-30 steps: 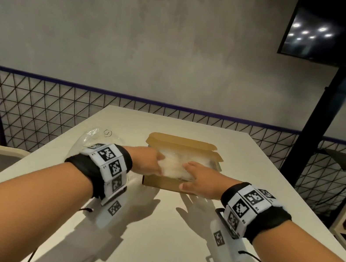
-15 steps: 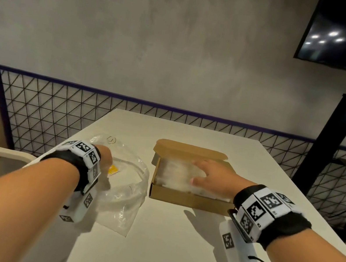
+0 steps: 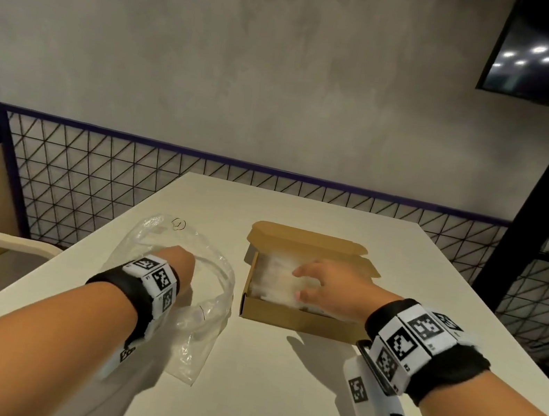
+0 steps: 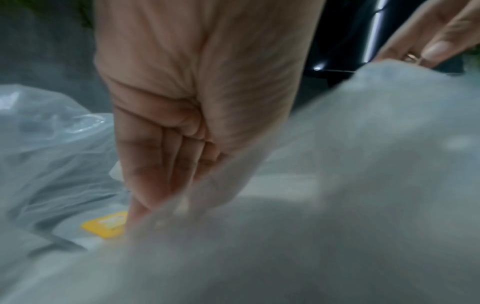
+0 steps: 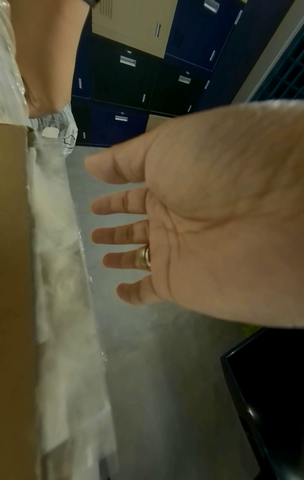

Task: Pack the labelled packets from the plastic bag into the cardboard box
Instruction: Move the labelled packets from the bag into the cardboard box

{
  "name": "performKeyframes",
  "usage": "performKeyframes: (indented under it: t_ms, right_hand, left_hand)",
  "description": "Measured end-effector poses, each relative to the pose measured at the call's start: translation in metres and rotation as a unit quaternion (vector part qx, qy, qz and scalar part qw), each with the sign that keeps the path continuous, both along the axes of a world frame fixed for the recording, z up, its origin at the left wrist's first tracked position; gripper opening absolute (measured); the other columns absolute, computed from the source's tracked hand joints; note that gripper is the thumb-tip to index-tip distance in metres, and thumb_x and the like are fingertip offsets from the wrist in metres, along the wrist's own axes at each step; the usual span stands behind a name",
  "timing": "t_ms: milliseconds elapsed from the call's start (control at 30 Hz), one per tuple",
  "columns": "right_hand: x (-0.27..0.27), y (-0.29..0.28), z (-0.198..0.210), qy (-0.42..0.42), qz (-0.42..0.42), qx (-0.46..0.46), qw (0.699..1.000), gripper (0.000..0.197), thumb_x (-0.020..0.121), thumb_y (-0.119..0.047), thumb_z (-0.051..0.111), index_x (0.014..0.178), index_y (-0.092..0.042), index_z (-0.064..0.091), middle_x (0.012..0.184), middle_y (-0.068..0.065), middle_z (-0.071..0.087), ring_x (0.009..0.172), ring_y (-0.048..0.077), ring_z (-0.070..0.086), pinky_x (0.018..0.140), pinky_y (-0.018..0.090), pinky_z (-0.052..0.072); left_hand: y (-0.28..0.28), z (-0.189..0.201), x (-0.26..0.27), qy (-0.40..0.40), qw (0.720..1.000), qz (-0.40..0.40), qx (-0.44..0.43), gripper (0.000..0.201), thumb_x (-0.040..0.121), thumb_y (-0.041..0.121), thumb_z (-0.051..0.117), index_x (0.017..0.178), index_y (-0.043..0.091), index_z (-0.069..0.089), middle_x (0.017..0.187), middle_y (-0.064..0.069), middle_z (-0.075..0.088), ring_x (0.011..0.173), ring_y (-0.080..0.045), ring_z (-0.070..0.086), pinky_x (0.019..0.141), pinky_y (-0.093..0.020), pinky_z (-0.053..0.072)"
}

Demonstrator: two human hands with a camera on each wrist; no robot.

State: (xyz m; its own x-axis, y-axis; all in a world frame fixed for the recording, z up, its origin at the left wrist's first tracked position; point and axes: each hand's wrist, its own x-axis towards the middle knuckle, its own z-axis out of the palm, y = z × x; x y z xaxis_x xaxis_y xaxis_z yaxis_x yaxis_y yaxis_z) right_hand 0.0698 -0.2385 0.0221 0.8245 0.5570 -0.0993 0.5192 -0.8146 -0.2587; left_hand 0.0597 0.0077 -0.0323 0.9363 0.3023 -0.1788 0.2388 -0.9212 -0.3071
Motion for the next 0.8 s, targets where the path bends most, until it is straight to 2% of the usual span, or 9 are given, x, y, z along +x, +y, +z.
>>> performKeyframes:
  t_ms: [100, 200, 267, 367, 400, 467, 567, 667, 800]
  right_hand:
    - [-0.004, -0.003, -0.001, -0.007, 0.0, 0.0, 1.0, 0.043, 0.092, -0.032, 0.054, 0.133, -0.023, 0.048, 0.141, -0.003, 0.044, 0.131, 0.015, 0.038, 0.101, 0.026, 0.03]
    - [-0.012, -0.006, 0.002, -0.012, 0.001, 0.0, 1.0, 0.042, 0.092, -0.031, 0.053, 0.132, -0.023, 0.049, 0.14, -0.004, 0.045, 0.13, 0.015, 0.039, 0.1, 0.025, 0.03]
    - [-0.015, -0.009, 0.004, -0.011, 0.001, -0.003, 1.0, 0.042, 0.092, -0.032, 0.054, 0.132, -0.023, 0.05, 0.141, -0.004, 0.045, 0.13, 0.016, 0.039, 0.103, 0.027, 0.031]
    - [-0.018, -0.013, 0.008, -0.017, -0.009, -0.006, 1.0, 0.041, 0.09, -0.035, 0.054, 0.13, -0.027, 0.051, 0.139, -0.005, 0.048, 0.127, 0.017, 0.043, 0.104, 0.03, 0.036]
    - [-0.019, -0.014, 0.01, -0.022, -0.01, -0.004, 1.0, 0.04, 0.09, -0.035, 0.054, 0.129, -0.027, 0.052, 0.138, -0.005, 0.049, 0.126, 0.016, 0.044, 0.103, 0.031, 0.037]
    - [-0.024, -0.016, 0.013, -0.027, -0.008, -0.002, 1.0, 0.04, 0.09, -0.034, 0.054, 0.129, -0.027, 0.052, 0.136, -0.004, 0.05, 0.126, 0.016, 0.045, 0.101, 0.03, 0.037]
    - [-0.031, -0.016, 0.016, -0.028, -0.002, 0.003, 1.0, 0.039, 0.09, -0.034, 0.054, 0.128, -0.027, 0.052, 0.136, -0.004, 0.051, 0.125, 0.016, 0.045, 0.101, 0.03, 0.038]
    - [-0.036, -0.016, 0.016, -0.034, 0.003, -0.003, 0.999, 0.039, 0.09, -0.036, 0.054, 0.128, -0.027, 0.053, 0.135, -0.005, 0.052, 0.123, 0.016, 0.047, 0.102, 0.031, 0.038]
    - [-0.044, -0.016, 0.016, -0.038, 0.009, -0.008, 0.999, 0.039, 0.091, -0.035, 0.054, 0.128, -0.026, 0.053, 0.131, -0.004, 0.054, 0.12, 0.015, 0.048, 0.101, 0.032, 0.039]
  left_hand:
    - [-0.014, 0.005, -0.008, 0.047, 0.999, -0.016, 0.023, 0.036, 0.093, 0.029, 0.047, 0.119, 0.007, 0.059, 0.118, -0.007, 0.061, 0.112, -0.022, 0.059, 0.092, -0.027, 0.046]
    - [-0.018, 0.008, -0.01, 0.015, 1.0, -0.012, -0.008, 0.033, 0.096, 0.028, 0.048, 0.118, 0.006, 0.06, 0.12, -0.006, 0.062, 0.111, -0.02, 0.059, 0.09, -0.024, 0.045]
    - [-0.016, 0.011, -0.011, -0.019, 0.999, -0.015, -0.033, 0.023, 0.093, 0.027, 0.054, 0.091, 0.006, 0.063, 0.094, -0.005, 0.065, 0.094, -0.021, 0.062, 0.077, -0.023, 0.046]
    - [-0.014, 0.021, -0.013, -0.061, 0.996, 0.006, -0.058, 0.031, 0.09, 0.014, 0.054, 0.06, 0.011, 0.044, 0.064, -0.001, 0.045, 0.075, -0.02, 0.052, 0.066, -0.022, 0.04]
    - [-0.01, 0.022, -0.013, -0.053, 0.997, -0.002, -0.059, 0.027, 0.089, 0.014, 0.054, 0.063, 0.01, 0.048, 0.067, -0.002, 0.049, 0.078, -0.02, 0.053, 0.067, -0.022, 0.042]
    - [-0.006, 0.021, -0.018, 0.014, 0.998, 0.012, -0.055, 0.022, 0.087, 0.029, 0.055, 0.094, 0.009, 0.062, 0.096, -0.004, 0.064, 0.097, -0.022, 0.059, 0.08, -0.025, 0.048]
    - [0.001, 0.007, -0.031, 0.042, 0.998, 0.002, -0.042, 0.045, 0.088, 0.031, 0.049, 0.129, 0.012, 0.052, 0.132, -0.007, 0.054, 0.121, -0.024, 0.052, 0.098, -0.031, 0.042]
    - [0.004, 0.0, -0.033, -0.007, 0.998, -0.015, -0.059, 0.036, 0.095, 0.02, 0.047, 0.129, 0.009, 0.053, 0.133, -0.008, 0.054, 0.122, -0.022, 0.051, 0.097, -0.026, 0.041]
    - [-0.001, 0.007, -0.039, -0.019, 0.998, -0.008, -0.067, 0.033, 0.09, 0.029, 0.053, 0.111, 0.006, 0.064, 0.109, -0.01, 0.065, 0.107, -0.024, 0.061, 0.087, -0.027, 0.048]
